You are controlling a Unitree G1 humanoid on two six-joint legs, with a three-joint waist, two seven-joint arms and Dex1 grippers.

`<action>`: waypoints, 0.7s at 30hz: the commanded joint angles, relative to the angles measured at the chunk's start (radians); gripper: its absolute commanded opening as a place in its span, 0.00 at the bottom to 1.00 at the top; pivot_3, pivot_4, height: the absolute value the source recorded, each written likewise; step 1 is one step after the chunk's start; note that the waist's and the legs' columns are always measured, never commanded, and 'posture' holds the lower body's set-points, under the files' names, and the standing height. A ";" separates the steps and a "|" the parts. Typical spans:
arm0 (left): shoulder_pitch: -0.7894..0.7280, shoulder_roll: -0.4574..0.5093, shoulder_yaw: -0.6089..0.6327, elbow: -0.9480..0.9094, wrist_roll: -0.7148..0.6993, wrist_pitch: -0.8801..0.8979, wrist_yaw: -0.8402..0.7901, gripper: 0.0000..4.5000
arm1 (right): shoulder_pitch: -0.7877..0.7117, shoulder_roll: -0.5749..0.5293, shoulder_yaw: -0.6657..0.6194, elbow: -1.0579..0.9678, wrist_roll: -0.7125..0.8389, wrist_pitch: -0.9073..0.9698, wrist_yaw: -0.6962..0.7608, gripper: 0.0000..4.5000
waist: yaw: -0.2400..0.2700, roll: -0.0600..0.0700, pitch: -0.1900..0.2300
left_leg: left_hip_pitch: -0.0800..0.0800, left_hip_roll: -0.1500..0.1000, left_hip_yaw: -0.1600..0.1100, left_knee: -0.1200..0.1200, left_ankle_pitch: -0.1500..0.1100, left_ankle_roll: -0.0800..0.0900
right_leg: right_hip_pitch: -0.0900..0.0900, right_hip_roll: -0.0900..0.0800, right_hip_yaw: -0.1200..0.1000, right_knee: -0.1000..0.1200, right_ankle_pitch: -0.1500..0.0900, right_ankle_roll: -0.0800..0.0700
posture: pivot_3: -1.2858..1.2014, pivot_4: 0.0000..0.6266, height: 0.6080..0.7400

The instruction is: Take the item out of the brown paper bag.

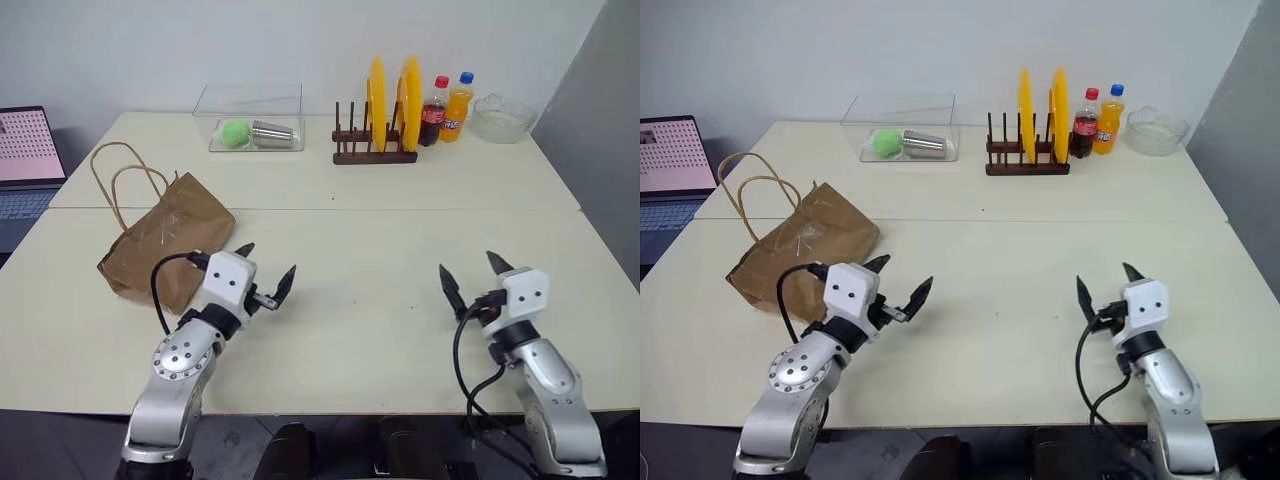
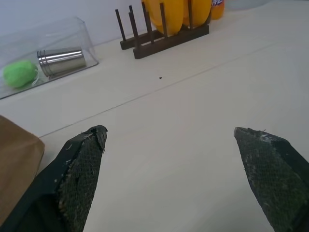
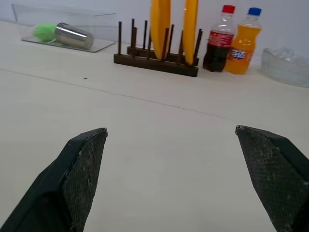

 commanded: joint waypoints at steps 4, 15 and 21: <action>-0.031 -0.003 -0.031 0.019 0.031 -0.053 0.005 0.99 | -0.020 0.018 -0.034 0.054 0.037 -0.037 -0.001 1.00 | -0.001 0.000 0.000 | 0.000 0.000 0.001 0.000 0.000 0.000 | 0.000 0.000 0.001 0.000 0.000 0.000 | 0.52 0.24 1.00; -0.022 -0.023 -0.027 0.058 0.060 -0.081 0.042 0.99 | -0.037 -0.006 -0.018 0.103 0.011 -0.046 0.025 1.00 | -0.001 0.000 0.000 | 0.000 0.000 0.000 0.000 0.000 0.000 | 0.000 0.000 0.001 0.000 0.000 0.000 | 0.52 0.24 1.00; -0.029 -0.034 -0.013 0.070 0.073 -0.080 0.079 0.99 | -0.047 -0.010 0.001 0.106 0.000 -0.032 0.022 1.00 | -0.001 0.000 0.000 | 0.000 0.000 0.000 0.000 0.000 0.000 | 0.000 0.000 0.001 0.000 0.000 0.000 | 0.52 0.24 1.00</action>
